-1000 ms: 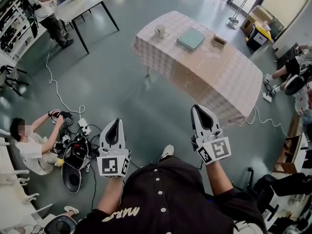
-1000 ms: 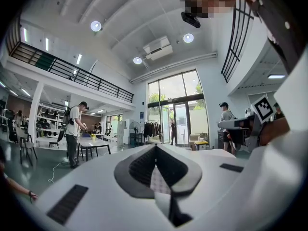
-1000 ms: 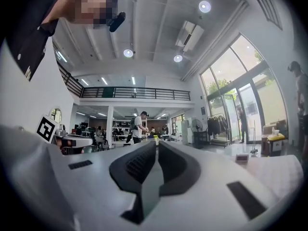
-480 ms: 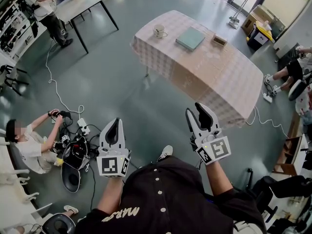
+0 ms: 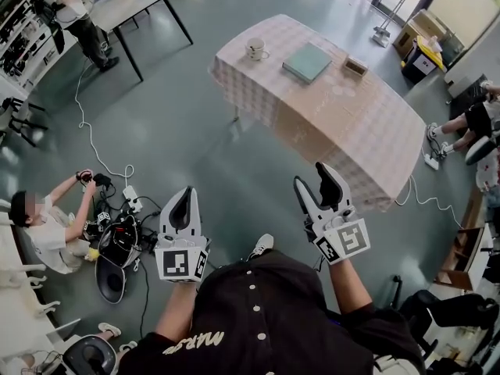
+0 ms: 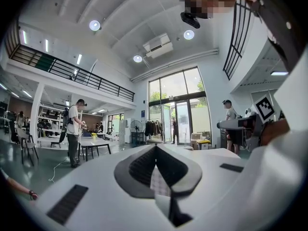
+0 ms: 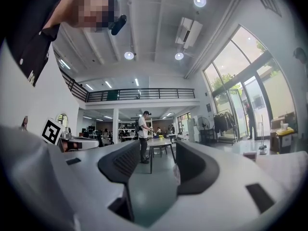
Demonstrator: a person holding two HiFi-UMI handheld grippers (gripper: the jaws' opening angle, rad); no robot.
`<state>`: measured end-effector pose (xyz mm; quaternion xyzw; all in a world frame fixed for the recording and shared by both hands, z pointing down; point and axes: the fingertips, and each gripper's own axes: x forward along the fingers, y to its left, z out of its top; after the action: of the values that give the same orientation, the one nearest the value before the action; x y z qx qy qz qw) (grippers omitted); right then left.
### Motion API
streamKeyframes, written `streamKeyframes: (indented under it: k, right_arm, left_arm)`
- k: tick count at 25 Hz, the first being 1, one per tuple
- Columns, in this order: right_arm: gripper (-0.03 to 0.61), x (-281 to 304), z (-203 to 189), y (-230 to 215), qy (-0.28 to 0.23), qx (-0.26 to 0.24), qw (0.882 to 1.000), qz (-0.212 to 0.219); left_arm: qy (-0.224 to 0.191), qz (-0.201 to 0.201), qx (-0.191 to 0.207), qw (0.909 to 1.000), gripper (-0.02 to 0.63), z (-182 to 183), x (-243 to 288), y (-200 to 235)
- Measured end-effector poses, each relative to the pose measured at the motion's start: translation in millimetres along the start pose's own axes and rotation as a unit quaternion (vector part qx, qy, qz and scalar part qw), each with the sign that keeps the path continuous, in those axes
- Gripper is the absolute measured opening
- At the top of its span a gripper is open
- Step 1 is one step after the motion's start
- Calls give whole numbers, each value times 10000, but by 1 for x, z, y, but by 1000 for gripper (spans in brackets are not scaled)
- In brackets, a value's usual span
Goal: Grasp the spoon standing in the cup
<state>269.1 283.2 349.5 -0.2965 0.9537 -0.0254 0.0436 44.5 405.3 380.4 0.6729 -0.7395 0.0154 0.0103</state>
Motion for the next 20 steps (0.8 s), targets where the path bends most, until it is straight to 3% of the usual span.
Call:
streamKeyframes:
  k: [8,20]
  right_arm:
    - [221,-3,1,-26,-40,22,10000,-1]
    - [235,8,-8,-46,59,57,9999,-110]
  left_arm:
    - [-41,3,-17,10000,11,4,18,-24]
    - [74,-19,-74,9999,11,-6,41,-23]
